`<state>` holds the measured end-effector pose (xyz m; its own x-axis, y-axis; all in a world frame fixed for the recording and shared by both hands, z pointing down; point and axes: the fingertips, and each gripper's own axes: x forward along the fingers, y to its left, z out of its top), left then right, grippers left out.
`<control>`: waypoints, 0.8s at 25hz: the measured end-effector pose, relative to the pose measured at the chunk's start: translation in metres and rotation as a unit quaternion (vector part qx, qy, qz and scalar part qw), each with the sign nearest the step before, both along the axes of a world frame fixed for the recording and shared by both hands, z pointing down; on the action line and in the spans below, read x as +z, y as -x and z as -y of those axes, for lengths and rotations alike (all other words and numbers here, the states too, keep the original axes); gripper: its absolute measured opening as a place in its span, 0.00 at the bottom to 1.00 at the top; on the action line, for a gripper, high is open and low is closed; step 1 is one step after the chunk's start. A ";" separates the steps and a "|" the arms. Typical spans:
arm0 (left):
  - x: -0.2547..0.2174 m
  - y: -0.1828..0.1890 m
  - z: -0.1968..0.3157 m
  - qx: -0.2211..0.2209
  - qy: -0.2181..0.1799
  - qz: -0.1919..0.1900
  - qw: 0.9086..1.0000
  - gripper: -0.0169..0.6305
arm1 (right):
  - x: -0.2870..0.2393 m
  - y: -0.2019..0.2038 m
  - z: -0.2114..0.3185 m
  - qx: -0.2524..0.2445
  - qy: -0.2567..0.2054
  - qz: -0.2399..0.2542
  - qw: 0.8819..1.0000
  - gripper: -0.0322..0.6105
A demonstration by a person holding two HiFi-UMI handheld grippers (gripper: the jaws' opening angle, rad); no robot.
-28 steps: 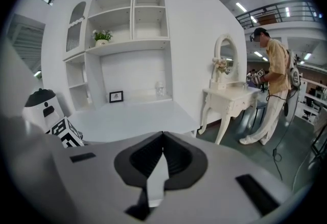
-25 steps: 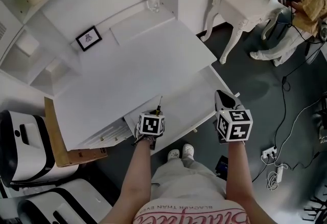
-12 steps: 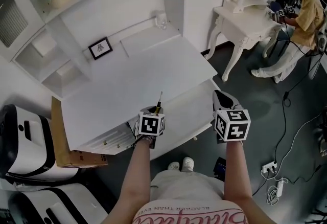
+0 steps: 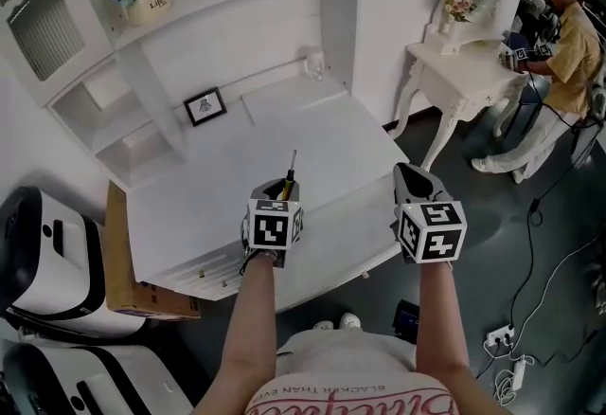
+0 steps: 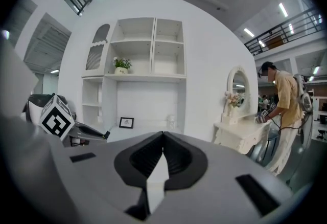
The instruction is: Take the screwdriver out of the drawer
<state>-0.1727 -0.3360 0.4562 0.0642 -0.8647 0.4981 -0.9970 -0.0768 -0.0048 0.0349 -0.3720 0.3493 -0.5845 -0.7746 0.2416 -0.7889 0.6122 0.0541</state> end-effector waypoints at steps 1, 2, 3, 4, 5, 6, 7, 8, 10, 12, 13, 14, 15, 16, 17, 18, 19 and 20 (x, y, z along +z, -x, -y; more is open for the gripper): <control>-0.012 0.003 0.001 -0.004 -0.014 0.003 1.000 0.15 | -0.008 0.001 0.000 -0.002 -0.009 0.002 1.000 0.06; -0.024 0.006 0.002 -0.009 -0.028 0.005 1.000 0.15 | -0.016 0.003 0.000 -0.004 -0.019 0.003 1.000 0.06; -0.036 0.008 0.002 -0.013 -0.042 0.008 0.999 0.15 | -0.024 0.004 0.000 -0.006 -0.028 0.006 1.000 0.06; -0.048 0.010 0.003 -0.017 -0.055 0.009 0.998 0.15 | -0.032 0.005 0.000 -0.008 -0.037 0.008 0.999 0.06; -0.059 0.011 0.003 -0.020 -0.068 0.011 0.997 0.15 | -0.040 0.005 -0.001 -0.009 -0.046 0.010 0.999 0.06; -0.071 0.012 0.004 -0.023 -0.081 0.013 0.996 0.15 | -0.047 0.006 -0.002 -0.011 -0.054 0.013 0.998 0.06; -0.082 0.012 0.004 -0.025 -0.094 0.015 0.995 0.15 | -0.054 0.007 -0.003 -0.012 -0.062 0.014 0.998 0.06; -0.093 0.013 0.005 -0.026 -0.106 0.018 0.994 0.15 | -0.061 0.009 -0.004 -0.013 -0.070 0.016 0.997 0.06; -0.112 0.014 0.004 -0.029 -0.130 0.025 0.991 0.15 | -0.074 0.011 -0.007 -0.017 -0.085 0.020 0.996 0.06; -0.131 0.017 0.002 -0.034 -0.152 0.030 0.987 0.15 | -0.087 0.013 -0.009 -0.017 -0.099 0.024 0.995 0.06; -0.139 0.018 0.001 -0.037 -0.162 0.031 0.986 0.15 | -0.094 0.012 -0.010 -0.017 -0.105 0.026 0.994 0.06; -0.148 0.020 0.001 -0.040 -0.173 0.033 0.984 0.15 | -0.100 0.012 -0.010 -0.017 -0.111 0.028 0.993 0.06; -0.156 0.021 0.000 -0.042 -0.184 0.035 0.981 0.15 | -0.106 0.011 -0.011 -0.016 -0.117 0.031 0.992 0.06; -0.164 0.021 -0.001 -0.044 -0.195 0.037 0.979 0.15 | -0.112 0.010 -0.012 -0.016 -0.125 0.034 0.992 0.06; -0.172 0.022 -0.003 -0.046 -0.205 0.039 0.977 0.15 | -0.118 0.009 -0.013 -0.016 -0.132 0.036 0.990 0.06; -0.180 0.023 -0.005 -0.048 -0.215 0.042 0.974 0.15 | -0.123 0.008 -0.014 -0.016 -0.139 0.038 0.989 0.06; -0.187 0.024 -0.007 -0.050 -0.225 0.045 0.972 0.16 | -0.127 0.006 -0.016 -0.016 -0.145 0.040 0.988 0.06; -0.194 0.025 -0.009 -0.050 -0.235 0.049 0.969 0.16 | -0.131 0.005 -0.017 -0.016 -0.151 0.042 0.988 0.06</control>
